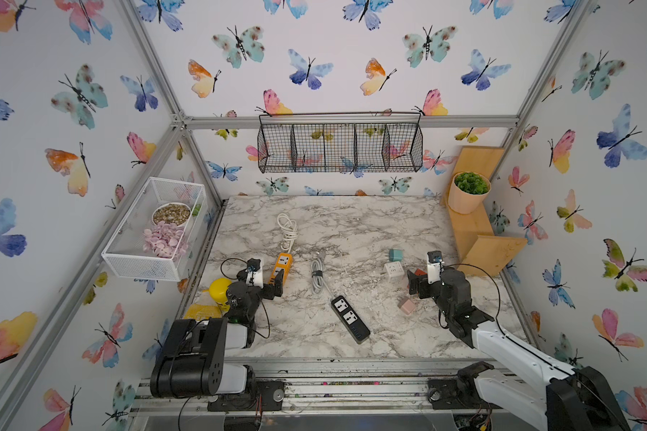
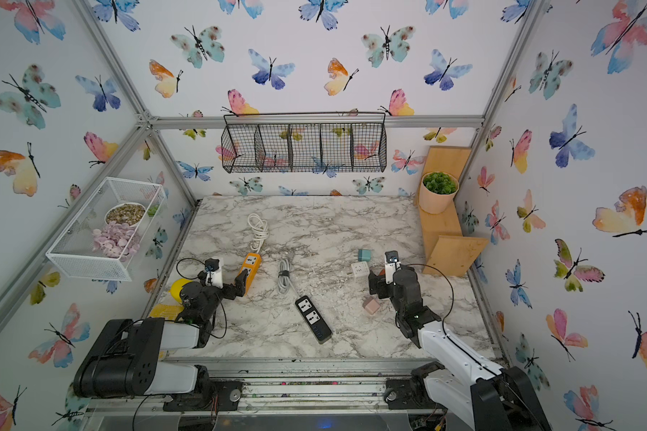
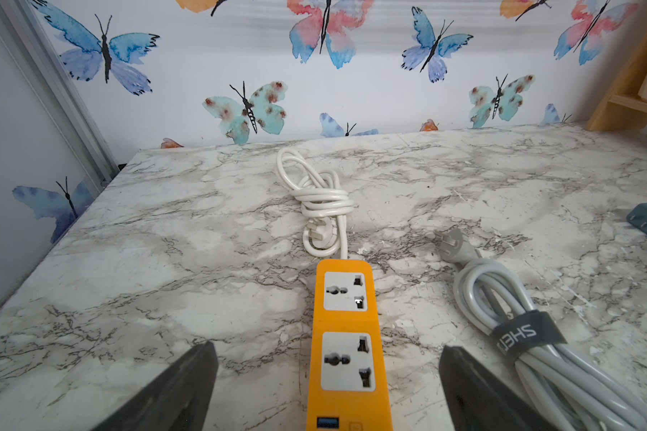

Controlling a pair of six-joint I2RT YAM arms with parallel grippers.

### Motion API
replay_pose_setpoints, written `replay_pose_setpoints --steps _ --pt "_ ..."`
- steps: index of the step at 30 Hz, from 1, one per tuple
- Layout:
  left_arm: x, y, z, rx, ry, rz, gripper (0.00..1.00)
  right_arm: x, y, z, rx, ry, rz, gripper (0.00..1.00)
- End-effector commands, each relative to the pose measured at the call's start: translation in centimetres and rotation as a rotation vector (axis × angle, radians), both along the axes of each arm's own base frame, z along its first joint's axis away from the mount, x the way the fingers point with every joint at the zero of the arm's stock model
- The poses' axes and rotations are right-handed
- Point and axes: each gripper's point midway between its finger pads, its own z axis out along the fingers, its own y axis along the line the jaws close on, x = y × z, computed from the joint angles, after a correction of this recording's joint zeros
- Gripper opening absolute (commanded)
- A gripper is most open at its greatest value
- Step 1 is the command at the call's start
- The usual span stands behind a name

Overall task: Pull the plug off the socket
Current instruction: Reset both arms

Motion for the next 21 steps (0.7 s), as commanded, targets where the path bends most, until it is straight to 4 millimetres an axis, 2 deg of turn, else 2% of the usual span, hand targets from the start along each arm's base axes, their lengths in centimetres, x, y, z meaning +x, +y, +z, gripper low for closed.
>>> replay_pose_setpoints --steps 1,6,8,11,18,21 --pt "0.3 0.5 0.8 0.000 -0.025 0.026 0.98 1.3 -1.5 0.2 -0.058 -0.073 -0.066 1.00" --pt "0.3 0.5 0.8 0.000 -0.025 0.025 0.99 2.0 -2.4 -1.6 0.020 -0.074 -0.065 0.99" --pt "0.3 0.5 0.8 0.000 -0.024 0.025 0.98 2.6 -2.6 -1.7 0.027 -0.071 -0.065 1.00" --pt "0.3 0.5 0.8 -0.001 -0.025 0.025 0.99 3.2 -2.6 -1.1 0.018 -0.120 -0.045 1.00" --pt "0.3 0.5 0.8 -0.001 -0.023 0.026 0.98 4.5 -4.7 0.0 0.087 -0.191 -0.069 1.00" --pt "0.3 0.5 0.8 -0.001 -0.024 0.026 0.98 5.2 -4.9 -0.3 0.078 -0.179 -0.065 1.00"
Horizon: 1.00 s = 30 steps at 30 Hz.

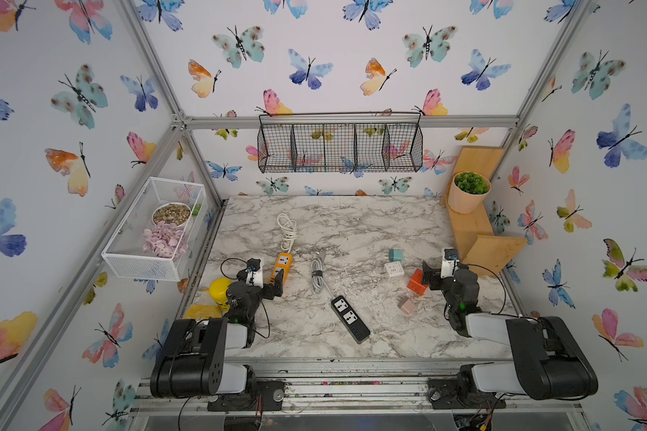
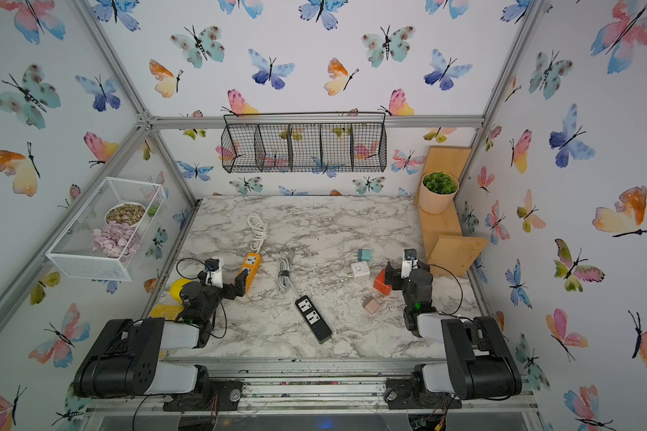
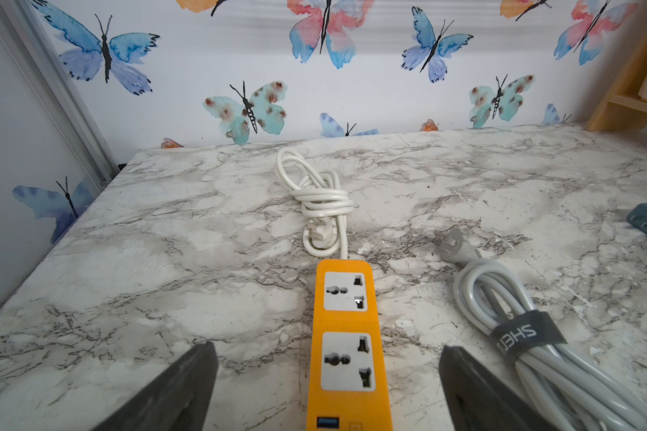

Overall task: Pull the plug off the socket
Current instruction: Reset both arms

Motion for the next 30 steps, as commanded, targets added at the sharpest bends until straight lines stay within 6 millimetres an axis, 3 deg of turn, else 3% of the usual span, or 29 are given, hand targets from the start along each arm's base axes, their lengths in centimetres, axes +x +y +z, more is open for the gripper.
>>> replay_pose_setpoints --steps 1,5,6,9,30 --pt "0.3 0.5 0.8 -0.001 -0.025 0.026 0.98 1.1 0.9 1.1 0.014 -0.045 0.057 1.00" --pt "0.3 0.5 0.8 -0.001 -0.023 0.026 0.98 0.9 0.5 -0.3 0.004 -0.087 0.064 1.00" --pt "0.3 0.5 0.8 -0.001 -0.024 0.026 0.98 0.7 -0.1 0.3 0.035 -0.143 0.049 1.00" --pt "0.3 0.5 0.8 -0.001 -0.023 0.026 0.98 1.4 -0.5 -0.9 0.047 -0.049 0.046 1.00" --pt "0.3 0.5 0.9 -0.001 -0.025 0.026 0.98 1.4 -1.0 -0.8 0.057 -0.059 0.041 0.99"
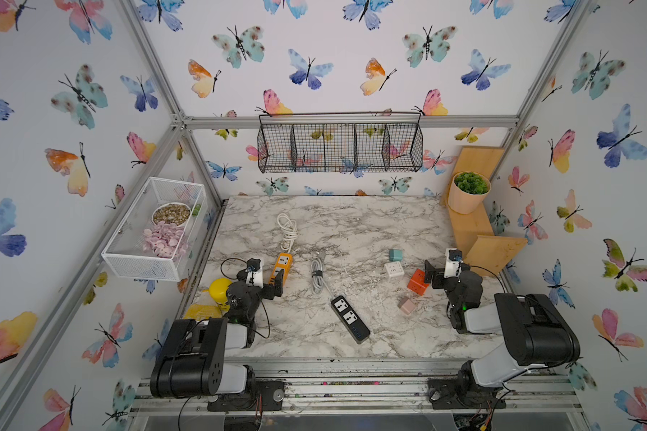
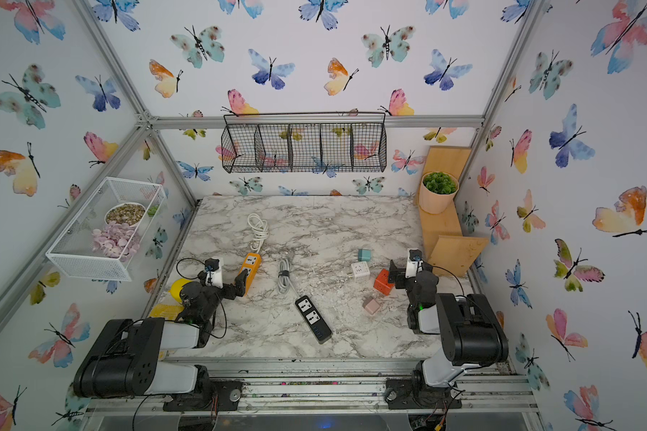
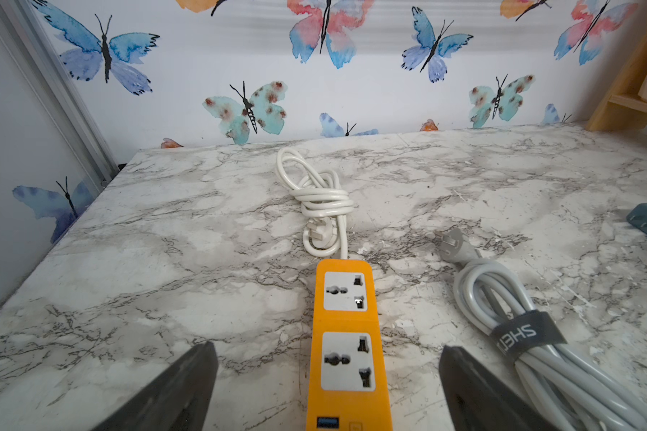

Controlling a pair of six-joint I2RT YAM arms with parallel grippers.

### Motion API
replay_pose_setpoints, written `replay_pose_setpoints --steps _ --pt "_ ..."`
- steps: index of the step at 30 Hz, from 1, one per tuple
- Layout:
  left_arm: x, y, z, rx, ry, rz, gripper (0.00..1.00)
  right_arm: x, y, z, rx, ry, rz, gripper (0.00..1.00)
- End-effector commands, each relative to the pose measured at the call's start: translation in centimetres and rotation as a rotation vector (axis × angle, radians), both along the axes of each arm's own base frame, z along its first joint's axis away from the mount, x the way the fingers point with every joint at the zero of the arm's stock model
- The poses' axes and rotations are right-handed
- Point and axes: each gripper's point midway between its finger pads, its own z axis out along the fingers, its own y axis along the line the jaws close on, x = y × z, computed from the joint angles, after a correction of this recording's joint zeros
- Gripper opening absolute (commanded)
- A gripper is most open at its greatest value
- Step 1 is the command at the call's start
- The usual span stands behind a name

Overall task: Pull the plug off the socket
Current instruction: Reset both arms

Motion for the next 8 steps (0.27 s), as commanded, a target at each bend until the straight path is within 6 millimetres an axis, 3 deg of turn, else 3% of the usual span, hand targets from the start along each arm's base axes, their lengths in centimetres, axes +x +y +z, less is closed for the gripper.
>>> replay_pose_setpoints --steps 1,8 --pt "0.40 0.47 0.73 -0.002 -0.019 0.025 0.99 0.18 0.26 0.46 0.009 -0.011 0.014 0.99" --pt "0.37 0.54 0.77 -0.002 -0.021 0.026 0.98 0.19 0.29 0.49 0.010 -0.012 0.015 0.99"
